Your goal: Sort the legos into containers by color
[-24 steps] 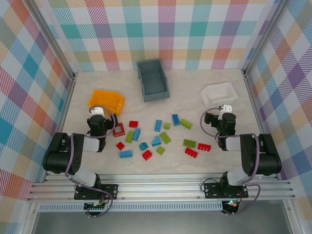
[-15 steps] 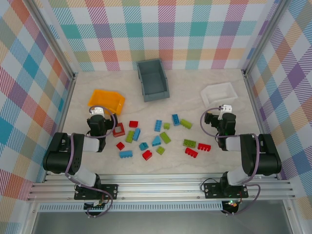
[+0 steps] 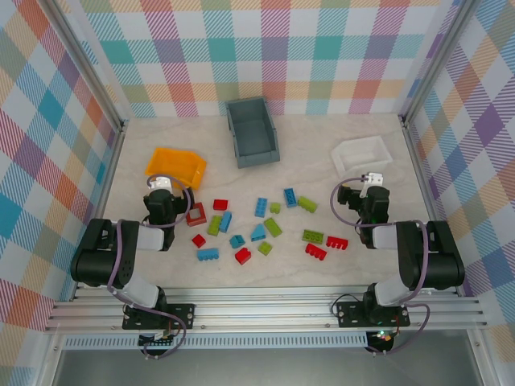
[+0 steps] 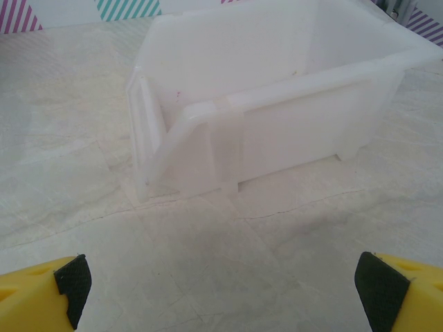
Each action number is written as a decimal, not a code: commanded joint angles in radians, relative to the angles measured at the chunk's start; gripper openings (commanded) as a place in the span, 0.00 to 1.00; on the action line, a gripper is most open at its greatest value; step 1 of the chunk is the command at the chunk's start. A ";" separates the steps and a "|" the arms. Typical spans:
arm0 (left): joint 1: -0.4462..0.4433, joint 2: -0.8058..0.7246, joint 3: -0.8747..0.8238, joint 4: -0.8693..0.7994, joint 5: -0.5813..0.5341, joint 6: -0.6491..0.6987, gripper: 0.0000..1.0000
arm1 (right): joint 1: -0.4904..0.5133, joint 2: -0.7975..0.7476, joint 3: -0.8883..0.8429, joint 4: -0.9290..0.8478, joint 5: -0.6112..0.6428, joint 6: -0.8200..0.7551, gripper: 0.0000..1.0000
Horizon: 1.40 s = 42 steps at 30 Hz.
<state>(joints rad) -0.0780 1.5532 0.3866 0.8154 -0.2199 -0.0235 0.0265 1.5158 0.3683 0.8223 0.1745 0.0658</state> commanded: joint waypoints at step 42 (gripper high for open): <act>0.136 0.288 1.065 -1.575 0.224 -0.735 0.68 | -0.072 -0.052 0.994 -1.571 -0.309 0.608 0.75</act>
<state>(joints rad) 0.0483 1.8278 1.4303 -0.7635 -0.0074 -0.7643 -0.0185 1.4464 1.3315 -0.7647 -0.1188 0.6525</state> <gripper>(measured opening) 0.681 0.750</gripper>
